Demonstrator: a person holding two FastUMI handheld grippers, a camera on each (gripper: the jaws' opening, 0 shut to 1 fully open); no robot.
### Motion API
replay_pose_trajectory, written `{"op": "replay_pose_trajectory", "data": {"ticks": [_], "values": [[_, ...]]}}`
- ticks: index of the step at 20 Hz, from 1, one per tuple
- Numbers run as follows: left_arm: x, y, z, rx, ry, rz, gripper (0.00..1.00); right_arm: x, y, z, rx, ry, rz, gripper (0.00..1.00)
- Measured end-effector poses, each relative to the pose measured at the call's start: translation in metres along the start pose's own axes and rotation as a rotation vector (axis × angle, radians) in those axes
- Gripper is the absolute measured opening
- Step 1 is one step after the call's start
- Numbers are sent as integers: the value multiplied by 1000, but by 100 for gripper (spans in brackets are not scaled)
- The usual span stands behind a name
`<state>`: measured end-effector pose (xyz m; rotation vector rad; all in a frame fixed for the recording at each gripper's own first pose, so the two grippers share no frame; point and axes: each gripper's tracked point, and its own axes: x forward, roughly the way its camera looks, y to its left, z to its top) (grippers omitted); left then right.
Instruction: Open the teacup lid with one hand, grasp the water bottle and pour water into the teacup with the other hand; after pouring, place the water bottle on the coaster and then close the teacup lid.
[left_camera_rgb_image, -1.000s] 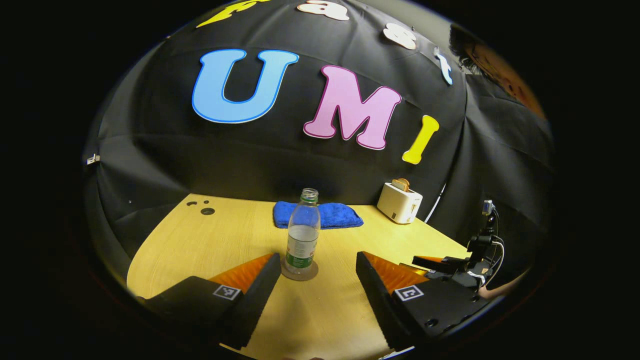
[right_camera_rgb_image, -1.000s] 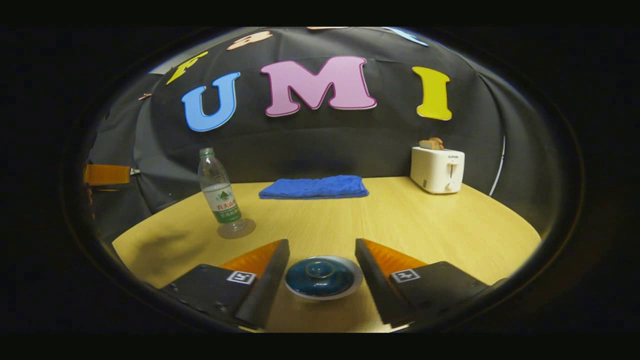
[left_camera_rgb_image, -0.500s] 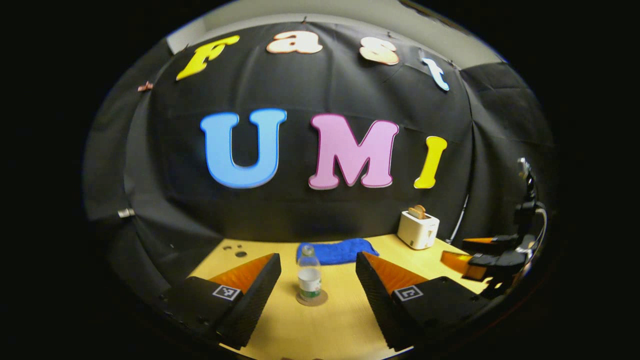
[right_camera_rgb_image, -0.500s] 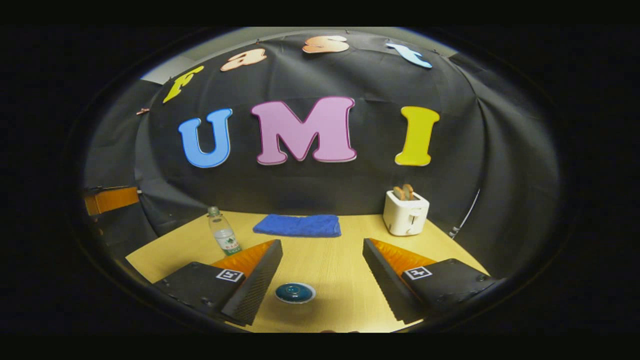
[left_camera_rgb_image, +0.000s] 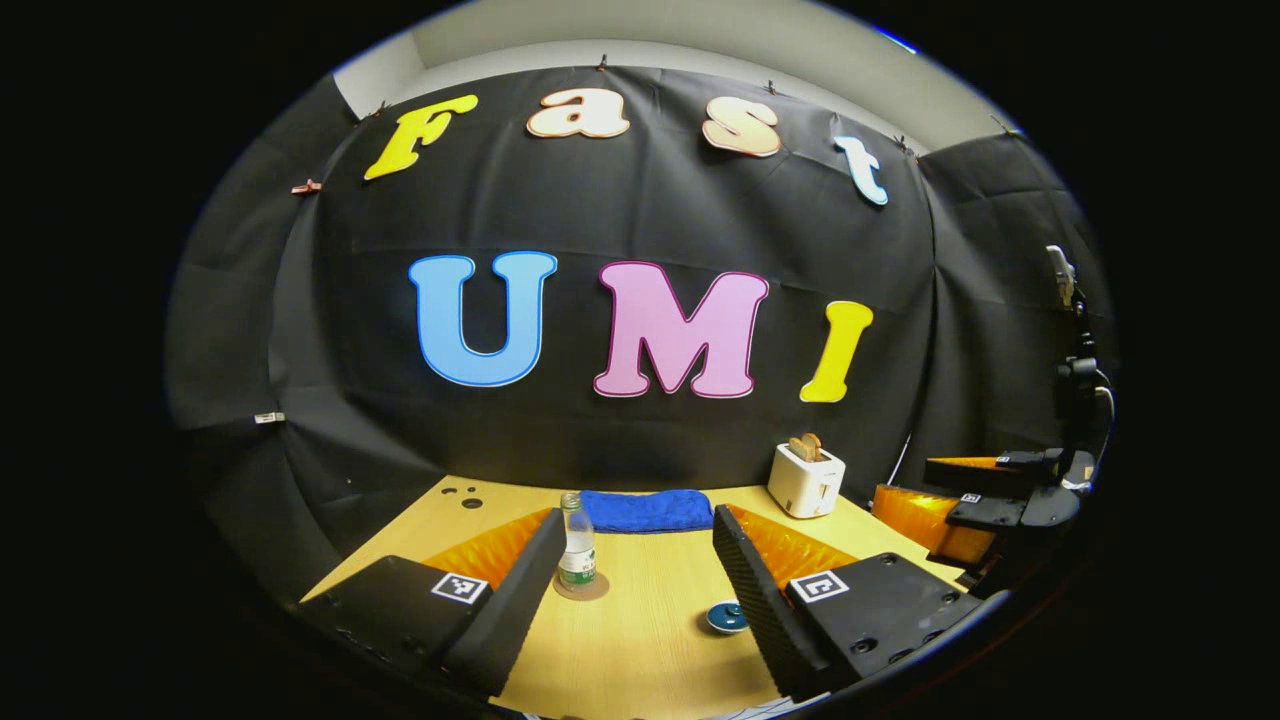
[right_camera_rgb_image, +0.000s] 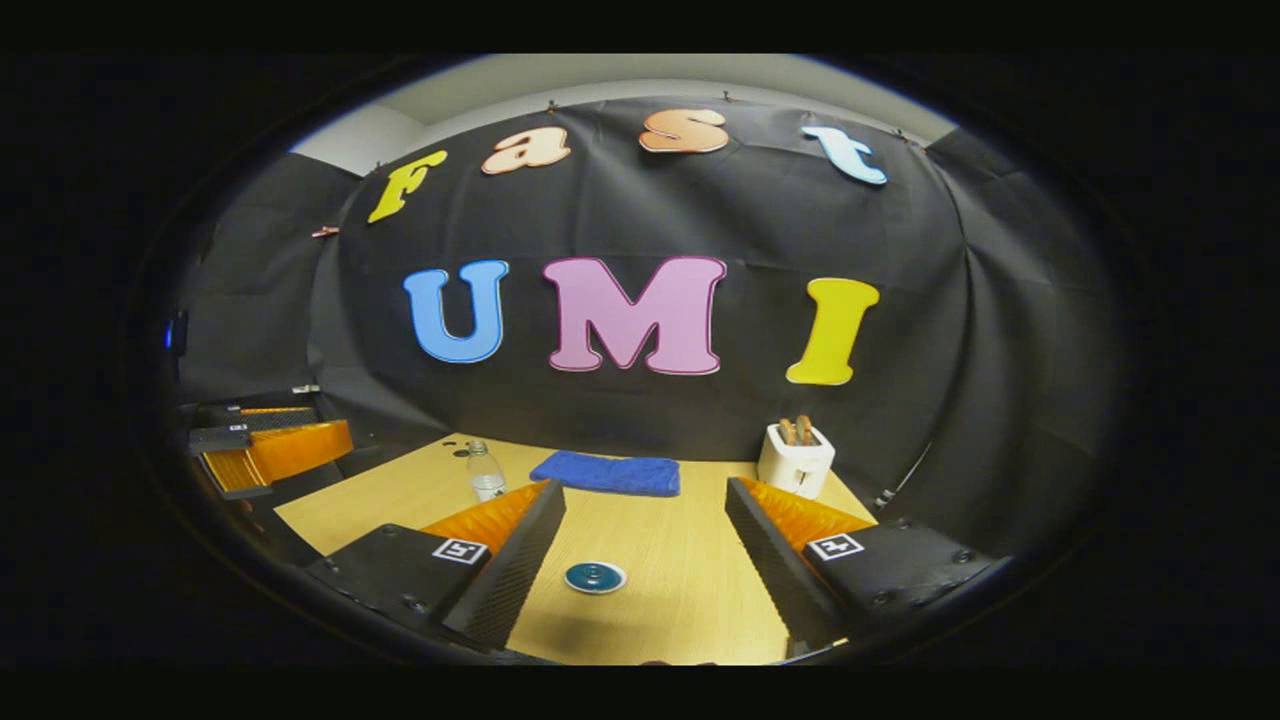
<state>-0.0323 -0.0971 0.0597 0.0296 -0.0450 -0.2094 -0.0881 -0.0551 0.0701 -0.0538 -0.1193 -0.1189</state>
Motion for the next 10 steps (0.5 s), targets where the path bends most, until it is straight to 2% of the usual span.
{"op": "replay_pose_trajectory", "data": {"ticks": [2, 4, 6, 10], "values": [[-14, 10, -5, -30, 20, 20, 94, -16, 9, 0, 41, -3, -13, 100], [-21, 34, -10, -17, 26, 65, 95, -21, 14, -7, 49, -1, -44, 100], [-30, 53, -12, -21, 28, 107, 95, -21, 33, -20, 55, 29, -45, 99], [-24, 74, -14, -22, 21, 78, 95, -16, 59, -22, 74, 22, -53, 100]]}}
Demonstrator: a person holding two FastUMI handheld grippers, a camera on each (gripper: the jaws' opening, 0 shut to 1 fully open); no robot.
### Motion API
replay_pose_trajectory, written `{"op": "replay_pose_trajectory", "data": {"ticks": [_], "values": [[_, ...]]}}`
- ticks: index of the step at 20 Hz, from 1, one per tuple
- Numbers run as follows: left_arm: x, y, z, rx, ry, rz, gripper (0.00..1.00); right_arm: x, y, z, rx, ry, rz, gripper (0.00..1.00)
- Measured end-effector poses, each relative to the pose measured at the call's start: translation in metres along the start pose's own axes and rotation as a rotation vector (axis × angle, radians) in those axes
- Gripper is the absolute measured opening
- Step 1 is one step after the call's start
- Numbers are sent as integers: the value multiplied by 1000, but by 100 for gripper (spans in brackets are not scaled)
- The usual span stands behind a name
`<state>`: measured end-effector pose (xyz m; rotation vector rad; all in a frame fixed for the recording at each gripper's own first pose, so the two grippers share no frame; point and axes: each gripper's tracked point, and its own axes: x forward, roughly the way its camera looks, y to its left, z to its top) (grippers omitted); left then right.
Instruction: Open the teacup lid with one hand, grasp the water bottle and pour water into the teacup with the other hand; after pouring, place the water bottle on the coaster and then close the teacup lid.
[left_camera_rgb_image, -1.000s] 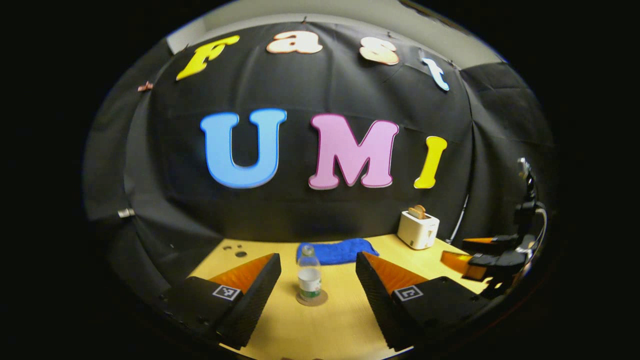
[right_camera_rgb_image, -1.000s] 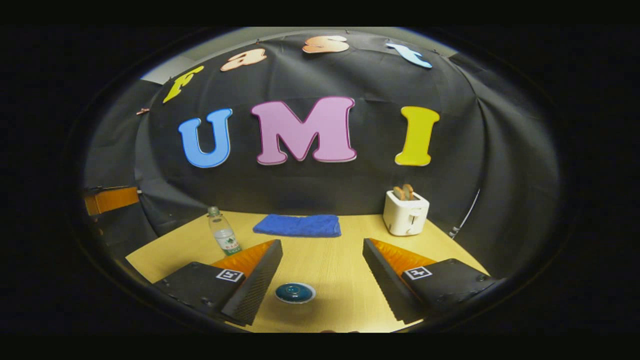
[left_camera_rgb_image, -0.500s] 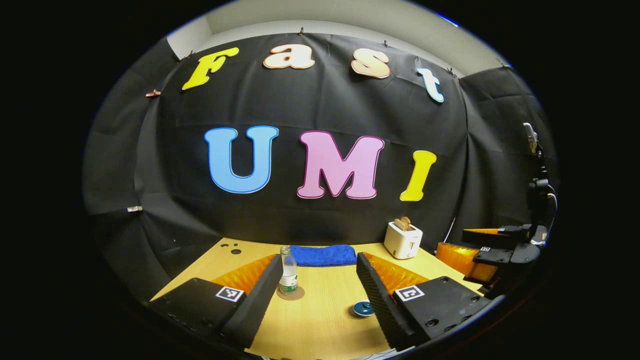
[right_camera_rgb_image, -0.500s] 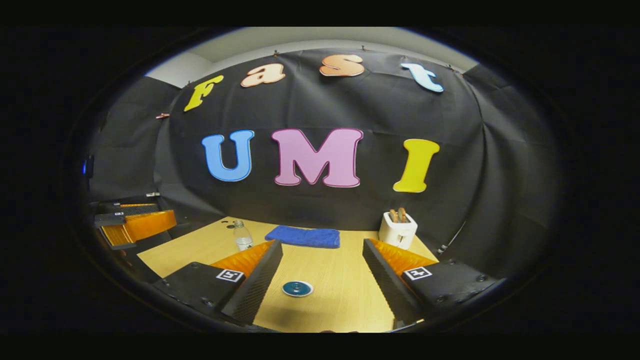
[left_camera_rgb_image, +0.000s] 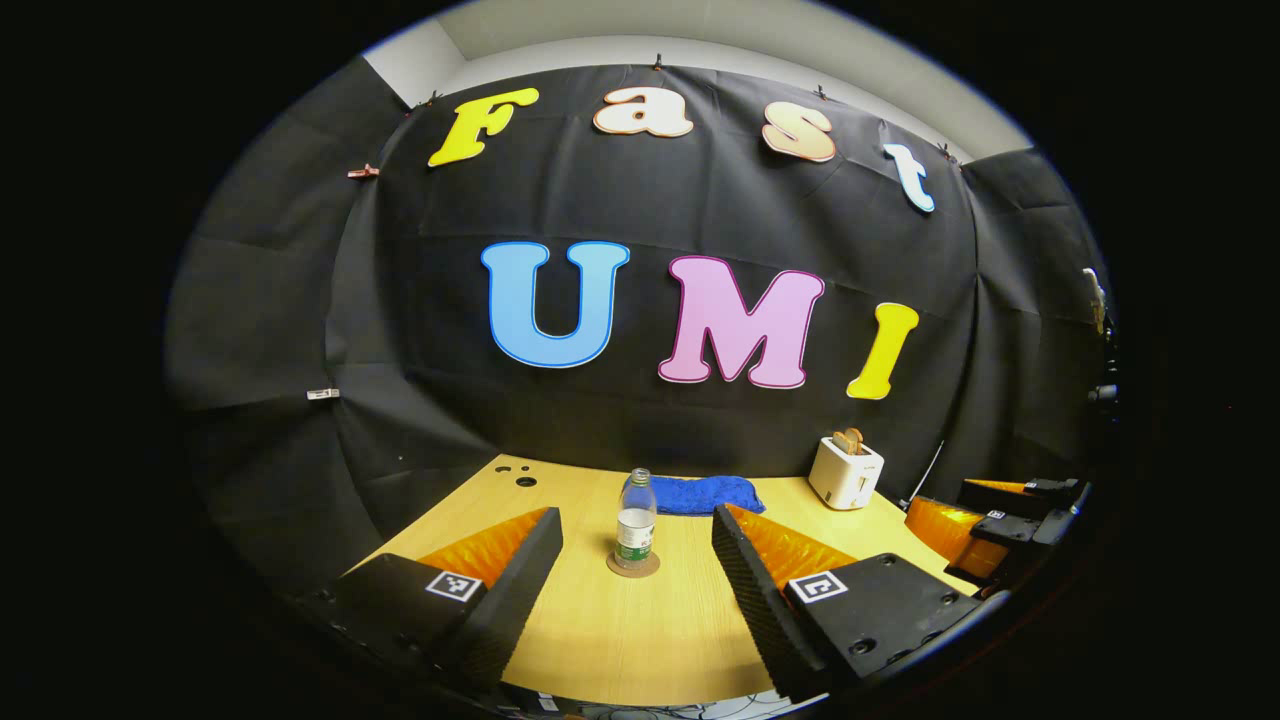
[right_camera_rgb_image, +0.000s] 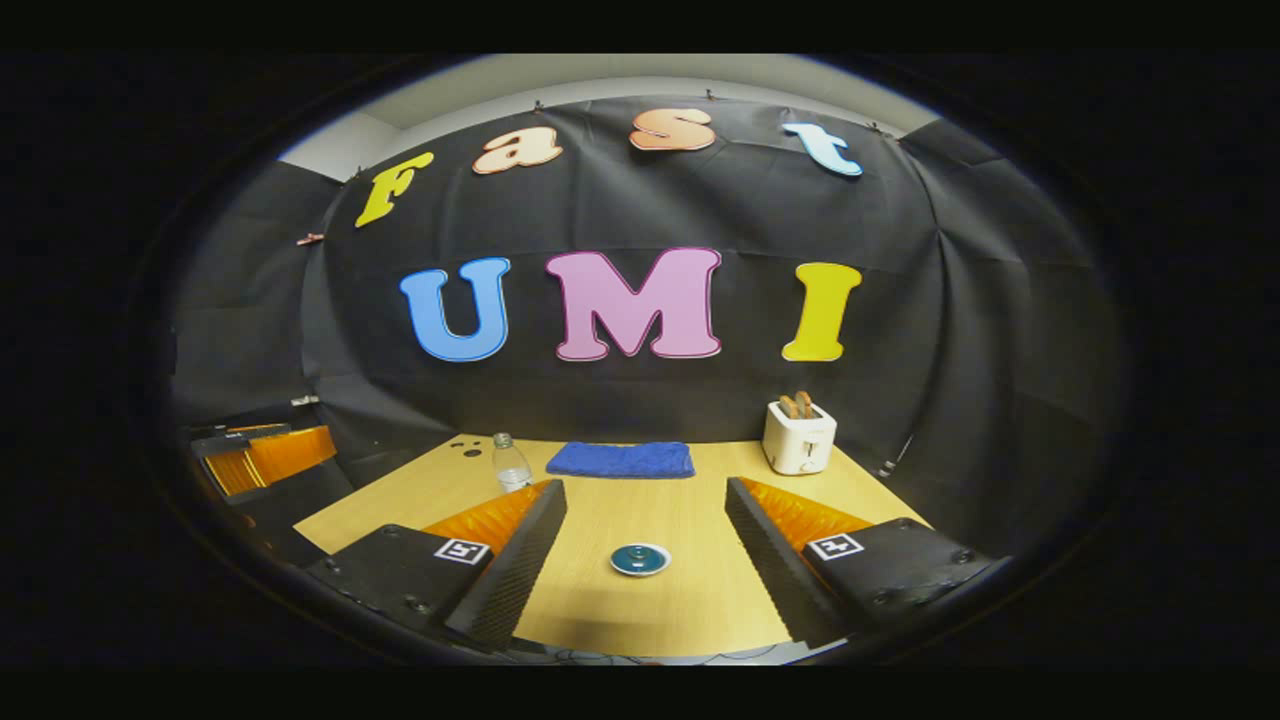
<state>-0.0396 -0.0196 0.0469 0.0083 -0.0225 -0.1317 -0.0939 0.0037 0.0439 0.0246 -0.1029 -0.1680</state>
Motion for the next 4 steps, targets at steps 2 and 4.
{"op": "replay_pose_trajectory", "data": {"ticks": [2, 4], "values": [[5, 0, -5, 0, 13, -25, 96, -2, 8, 2, -3, -4, 1, 99], [10, -6, -11, 5, 20, -65, 95, -6, 9, 10, -23, -27, -8, 99]]}}
